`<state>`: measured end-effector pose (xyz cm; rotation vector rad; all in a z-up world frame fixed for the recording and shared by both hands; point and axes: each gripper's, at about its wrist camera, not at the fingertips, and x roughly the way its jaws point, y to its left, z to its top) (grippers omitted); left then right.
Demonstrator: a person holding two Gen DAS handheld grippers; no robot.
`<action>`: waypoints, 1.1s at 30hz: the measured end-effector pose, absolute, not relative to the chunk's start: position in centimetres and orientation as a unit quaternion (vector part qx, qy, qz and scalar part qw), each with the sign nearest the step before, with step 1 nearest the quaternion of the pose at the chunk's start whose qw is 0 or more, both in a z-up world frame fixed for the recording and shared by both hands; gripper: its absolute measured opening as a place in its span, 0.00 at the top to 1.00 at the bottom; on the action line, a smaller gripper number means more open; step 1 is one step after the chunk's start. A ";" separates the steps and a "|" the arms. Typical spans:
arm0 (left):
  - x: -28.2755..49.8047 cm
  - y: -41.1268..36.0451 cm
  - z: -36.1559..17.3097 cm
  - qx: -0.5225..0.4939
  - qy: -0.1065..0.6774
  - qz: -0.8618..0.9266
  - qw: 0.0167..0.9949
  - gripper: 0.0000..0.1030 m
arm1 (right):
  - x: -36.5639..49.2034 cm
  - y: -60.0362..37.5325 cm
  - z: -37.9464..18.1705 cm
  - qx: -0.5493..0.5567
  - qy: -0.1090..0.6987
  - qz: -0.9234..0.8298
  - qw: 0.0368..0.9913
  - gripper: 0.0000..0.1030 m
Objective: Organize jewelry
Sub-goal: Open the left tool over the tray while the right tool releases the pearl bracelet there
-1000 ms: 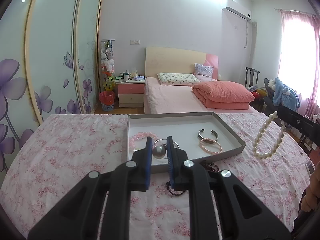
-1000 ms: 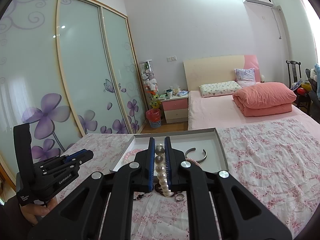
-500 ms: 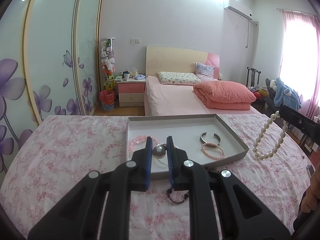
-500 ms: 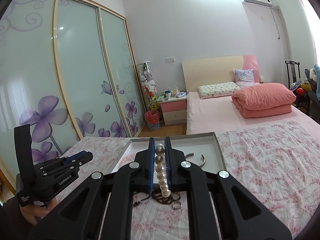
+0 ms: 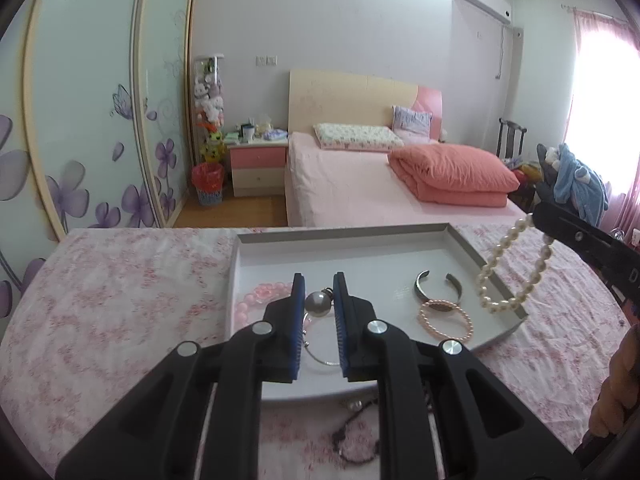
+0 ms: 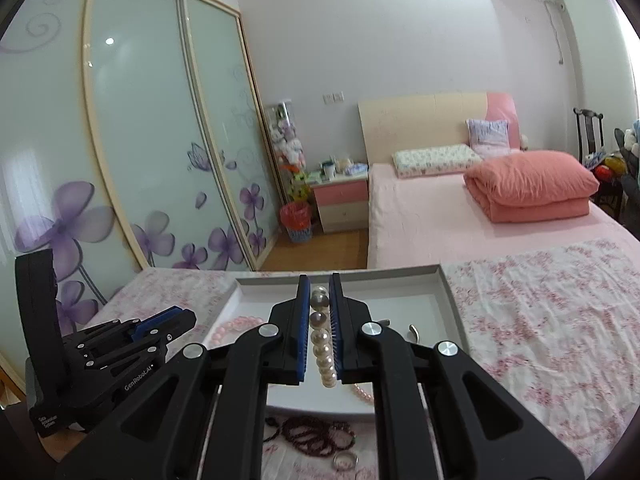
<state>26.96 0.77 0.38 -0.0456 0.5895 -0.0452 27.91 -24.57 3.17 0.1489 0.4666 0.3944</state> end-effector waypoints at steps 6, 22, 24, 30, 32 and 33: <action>30.3 0.4 -1.6 -0.012 0.313 -0.021 0.950 0.85 | 30.6 -23.7 1.7 0.076 0.251 0.189 0.946 0.90; 34.5 0.8 -5.3 -0.039 0.360 -0.024 0.932 0.73 | 33.4 -24.8 -1.0 0.088 0.295 0.166 0.937 0.72; 34.4 1.2 -5.4 -0.043 0.362 -0.022 0.931 0.73 | 33.3 -25.1 -1.1 0.091 0.295 0.164 0.937 0.72; 33.8 1.5 -5.1 -0.044 0.361 -0.016 0.931 0.72 | 33.0 -25.6 -1.3 0.095 0.299 0.162 0.935 0.72; 33.3 1.7 -4.9 -0.043 0.361 -0.015 0.932 0.72 | 32.7 -25.6 -1.3 0.093 0.300 0.162 0.935 0.72; 33.2 1.7 -4.8 -0.044 0.361 -0.015 0.932 0.72 | 32.6 -25.6 -1.3 0.093 0.301 0.163 0.935 0.72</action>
